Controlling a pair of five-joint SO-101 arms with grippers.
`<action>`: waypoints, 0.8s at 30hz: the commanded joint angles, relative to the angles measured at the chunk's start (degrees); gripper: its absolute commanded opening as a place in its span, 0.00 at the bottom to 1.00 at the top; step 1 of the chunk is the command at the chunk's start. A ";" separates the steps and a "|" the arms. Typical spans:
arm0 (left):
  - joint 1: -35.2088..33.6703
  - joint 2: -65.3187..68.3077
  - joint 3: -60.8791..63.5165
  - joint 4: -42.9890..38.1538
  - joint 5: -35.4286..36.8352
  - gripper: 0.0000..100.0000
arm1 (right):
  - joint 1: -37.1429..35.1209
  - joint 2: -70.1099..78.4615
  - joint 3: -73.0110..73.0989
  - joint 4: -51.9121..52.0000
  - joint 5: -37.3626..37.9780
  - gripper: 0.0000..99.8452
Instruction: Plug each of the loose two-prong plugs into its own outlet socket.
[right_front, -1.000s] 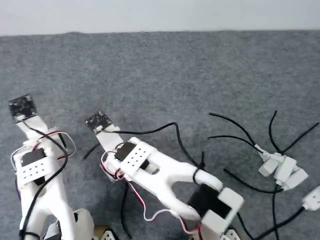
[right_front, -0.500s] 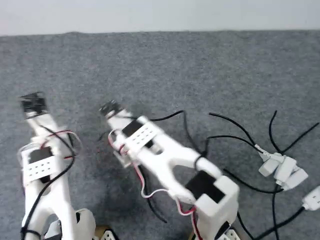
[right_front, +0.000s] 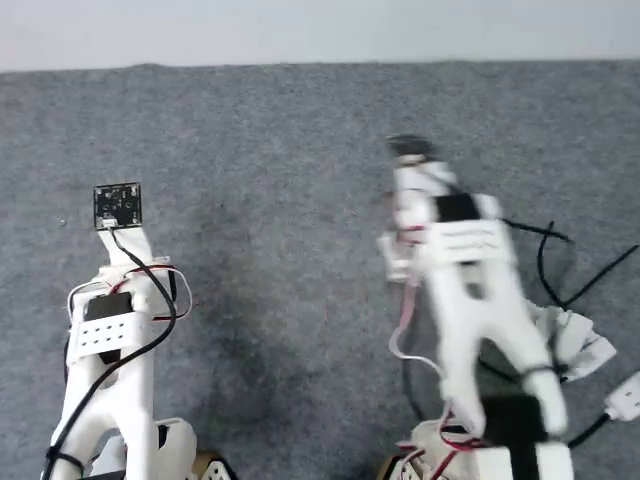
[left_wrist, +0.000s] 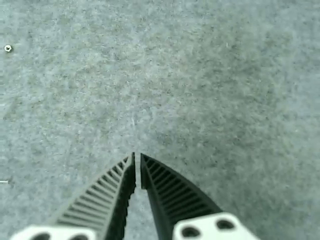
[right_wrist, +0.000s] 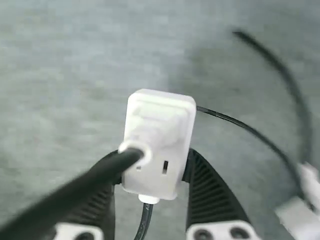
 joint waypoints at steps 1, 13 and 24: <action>0.35 -1.58 -0.22 -0.26 -1.14 0.01 | 15.43 -5.76 3.25 -2.77 4.84 0.01; 0.62 -26.29 14.37 -4.57 -1.14 0.01 | 36.35 2.42 8.53 -12.70 16.70 0.23; 0.26 -37.36 18.95 -0.79 -1.23 0.05 | 30.55 -3.74 -10.99 17.27 7.30 0.14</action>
